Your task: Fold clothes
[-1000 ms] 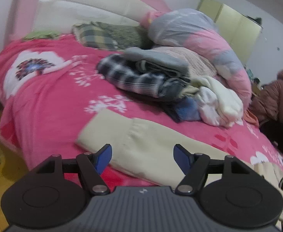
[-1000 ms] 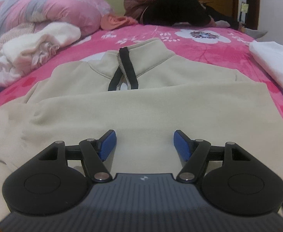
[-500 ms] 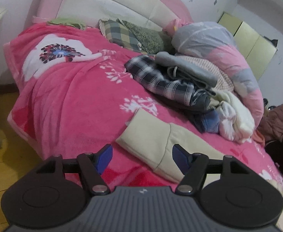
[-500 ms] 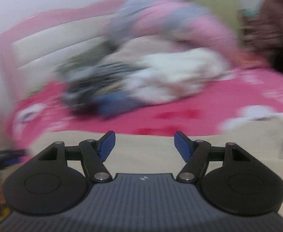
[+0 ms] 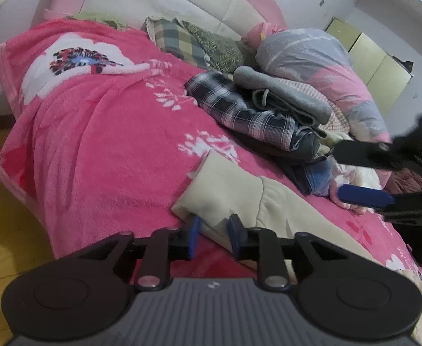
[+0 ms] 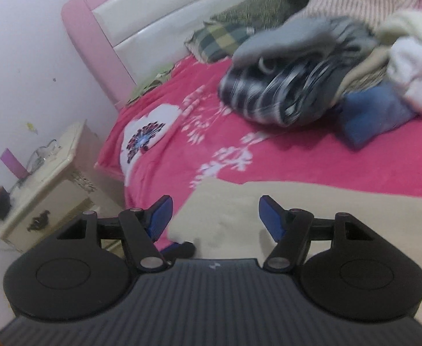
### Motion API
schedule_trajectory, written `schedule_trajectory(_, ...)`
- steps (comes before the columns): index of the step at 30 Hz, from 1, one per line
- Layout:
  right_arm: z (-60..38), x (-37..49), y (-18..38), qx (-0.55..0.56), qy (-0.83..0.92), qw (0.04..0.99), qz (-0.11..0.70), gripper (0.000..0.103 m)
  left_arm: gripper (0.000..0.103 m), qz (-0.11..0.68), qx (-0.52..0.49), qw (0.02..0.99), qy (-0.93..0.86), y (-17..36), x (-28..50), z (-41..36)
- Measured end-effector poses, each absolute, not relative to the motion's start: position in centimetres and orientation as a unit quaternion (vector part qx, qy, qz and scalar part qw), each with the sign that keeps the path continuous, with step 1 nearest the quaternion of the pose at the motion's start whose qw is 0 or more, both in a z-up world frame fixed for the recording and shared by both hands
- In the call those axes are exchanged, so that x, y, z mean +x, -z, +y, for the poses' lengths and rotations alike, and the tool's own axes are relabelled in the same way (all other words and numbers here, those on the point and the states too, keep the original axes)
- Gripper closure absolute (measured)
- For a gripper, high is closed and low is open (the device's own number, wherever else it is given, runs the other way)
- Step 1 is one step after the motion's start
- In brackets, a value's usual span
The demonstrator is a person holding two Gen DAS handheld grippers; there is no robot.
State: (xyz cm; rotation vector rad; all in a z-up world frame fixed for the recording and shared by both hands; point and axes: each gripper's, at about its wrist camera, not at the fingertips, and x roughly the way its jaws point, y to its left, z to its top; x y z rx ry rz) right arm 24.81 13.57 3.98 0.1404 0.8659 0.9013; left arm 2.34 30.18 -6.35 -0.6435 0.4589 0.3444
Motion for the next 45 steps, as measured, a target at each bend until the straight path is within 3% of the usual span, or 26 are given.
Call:
schedule_trajectory(3,14.9,25.2,-3.5,0.070,-0.423,0.801,0.418,0.037,0.073,0.230,-0.340,0.896,-0.166,6.5,2.0,30.8)
schedule_trajectory(5,15.4,25.2,-3.2,0.069,-0.423,0.799,0.422,0.037,0.052,0.224,-0.367,0.888,-0.160,6.5,1.6,31.3)
schedule_trajectory(8,15.7,25.2,-2.7,0.069,-0.423,0.797,0.427,0.037,0.046,0.220,-0.379,0.887,-0.149,6.6,1.6,31.6)
schedule_trajectory(10,15.7,25.4,-2.4,0.072,-0.419,0.796,0.431,0.037,0.050,0.218,-0.368,0.891,-0.151,6.7,2.1,31.5)
schedule_trajectory(12,15.6,25.6,-2.1,0.078,-0.413,0.797,0.434,0.037,0.064,0.215,-0.361,0.893,-0.161,6.8,2.5,31.4)
schedule_trajectory(13,15.6,25.7,-2.0,0.081,-0.409,0.797,0.436,0.037,0.078,0.213,-0.358,0.894,-0.168,6.8,2.6,31.4)
schedule_trajectory(16,15.4,25.9,-2.0,0.088,-0.406,0.797,0.439,0.037,0.090,0.199,-0.332,0.907,-0.166,6.4,2.7,30.8)
schedule_trajectory(21,15.8,25.9,-2.9,0.072,-0.415,0.794,0.438,0.033,0.092,0.152,-0.191,0.960,-0.136,4.4,2.7,27.1)
schedule_trajectory(30,16.3,25.1,-3.4,0.003,-0.404,0.804,0.436,0.030,0.093,0.114,-0.045,0.990,-0.063,3.1,3.1,22.0)
schedule_trajectory(32,16.4,24.9,-3.5,-0.013,-0.401,0.806,0.435,0.034,0.093,0.110,-0.024,0.992,-0.054,2.9,3.1,21.0)
schedule_trajectory(34,16.5,24.7,-3.5,-0.028,-0.398,0.808,0.434,0.054,0.093,0.106,-0.010,0.993,-0.043,2.6,3.1,20.2)
schedule_trajectory(36,16.5,24.5,-3.6,-0.042,-0.396,0.809,0.433,0.064,0.093,0.105,-0.001,0.994,-0.029,2.3,3.2,19.5)
schedule_trajectory(37,15.8,24.5,-3.7,-0.034,-0.396,0.811,0.430,0.075,0.093,0.103,0.005,0.994,-0.023,2.2,3.2,19.0)
schedule_trajectory(40,13.9,24.1,-4.4,-0.018,-0.387,0.822,0.418,0.086,0.093,0.092,0.020,0.996,-0.004,1.5,3.2,17.7)
schedule_trajectory(45,10.5,22.9,-6.5,-0.020,-0.372,0.847,0.378,0.092,0.093,0.068,0.035,0.996,0.034,0.0,3.5,15.2)
